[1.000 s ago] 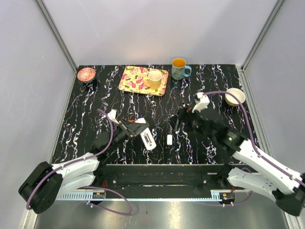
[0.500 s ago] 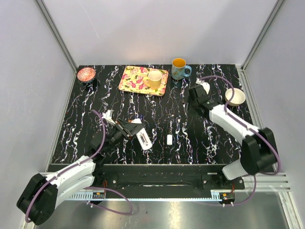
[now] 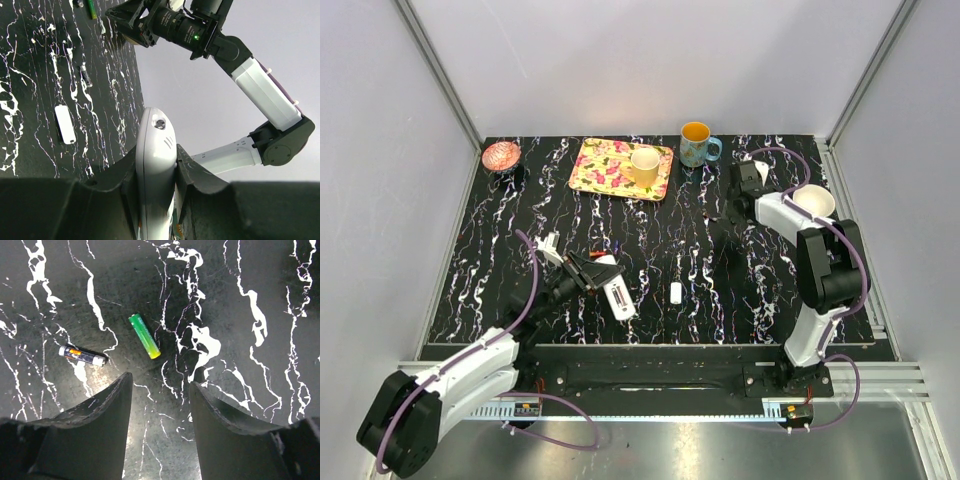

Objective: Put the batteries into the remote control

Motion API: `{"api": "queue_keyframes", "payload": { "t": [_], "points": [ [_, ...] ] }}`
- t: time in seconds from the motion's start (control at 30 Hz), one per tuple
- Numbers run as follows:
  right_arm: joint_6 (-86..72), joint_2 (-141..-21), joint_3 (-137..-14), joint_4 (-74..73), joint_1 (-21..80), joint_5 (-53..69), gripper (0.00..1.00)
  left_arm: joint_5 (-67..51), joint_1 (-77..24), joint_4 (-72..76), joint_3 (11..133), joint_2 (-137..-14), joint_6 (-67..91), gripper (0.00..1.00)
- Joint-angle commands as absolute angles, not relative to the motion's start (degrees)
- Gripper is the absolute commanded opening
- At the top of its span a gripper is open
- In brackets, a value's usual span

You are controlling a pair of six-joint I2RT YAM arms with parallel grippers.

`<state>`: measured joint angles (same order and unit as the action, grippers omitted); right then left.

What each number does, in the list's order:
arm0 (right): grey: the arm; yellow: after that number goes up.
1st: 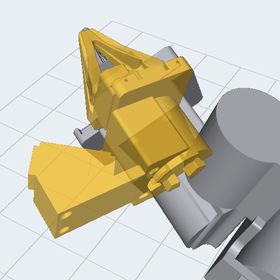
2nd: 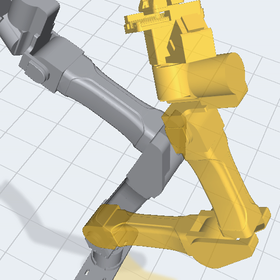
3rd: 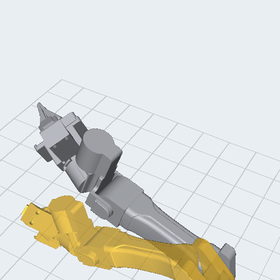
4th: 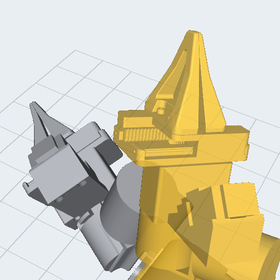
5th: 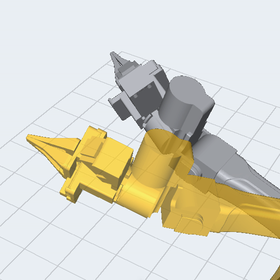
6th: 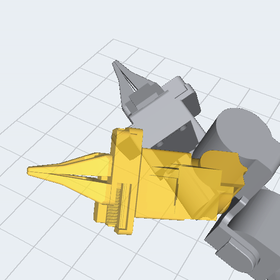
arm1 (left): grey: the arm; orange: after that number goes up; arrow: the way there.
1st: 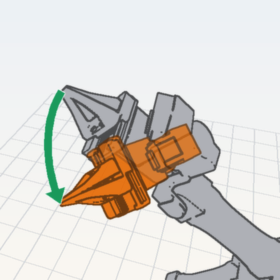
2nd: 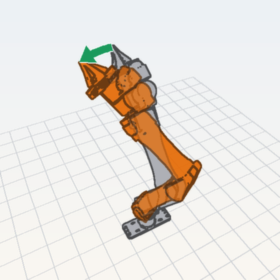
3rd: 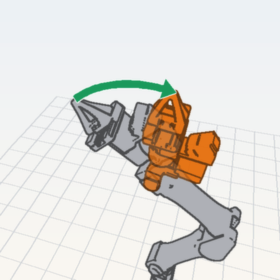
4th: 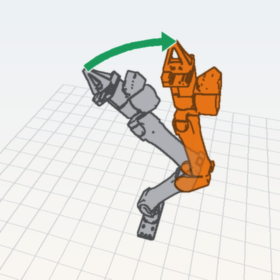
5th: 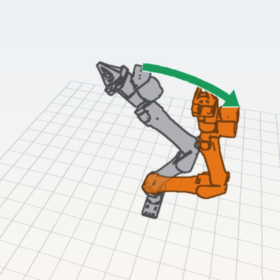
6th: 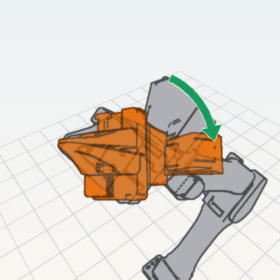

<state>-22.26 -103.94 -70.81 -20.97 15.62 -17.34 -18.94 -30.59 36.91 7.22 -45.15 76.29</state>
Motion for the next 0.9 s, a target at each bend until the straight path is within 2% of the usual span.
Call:
{"api": "queue_keyframes", "payload": {
  "t": [0.0, 0.4, 0.7, 0.87],
  "points": [
    [-18.9, -105.0, -73.8, -17.5, 14.9, -17.1, 0.57, -21.7, -29.5, 40.1, 7.9, -44.4, 76.1, 0.00],
    [-17.1, -110.5, -77.1, -15.8, 13.8, -15.8, 0.59, -24.6, -27.2, 43.1, 7.6, -45.9, 76.8, 0.00],
    [-22.8, -105.0, -73.3, -10.9, 13.9, -17.0, 0.61, -25.0, -26.6, 44.5, 7.6, -46.2, 76.9, 0.00],
    [-19.6, -106.0, -72.4, -8.8, 13.8, -16.6, 0.62, -24.6, -26.6, 47.1, 6.0, -45.9, 77.7, 0.00]
  ]
}}
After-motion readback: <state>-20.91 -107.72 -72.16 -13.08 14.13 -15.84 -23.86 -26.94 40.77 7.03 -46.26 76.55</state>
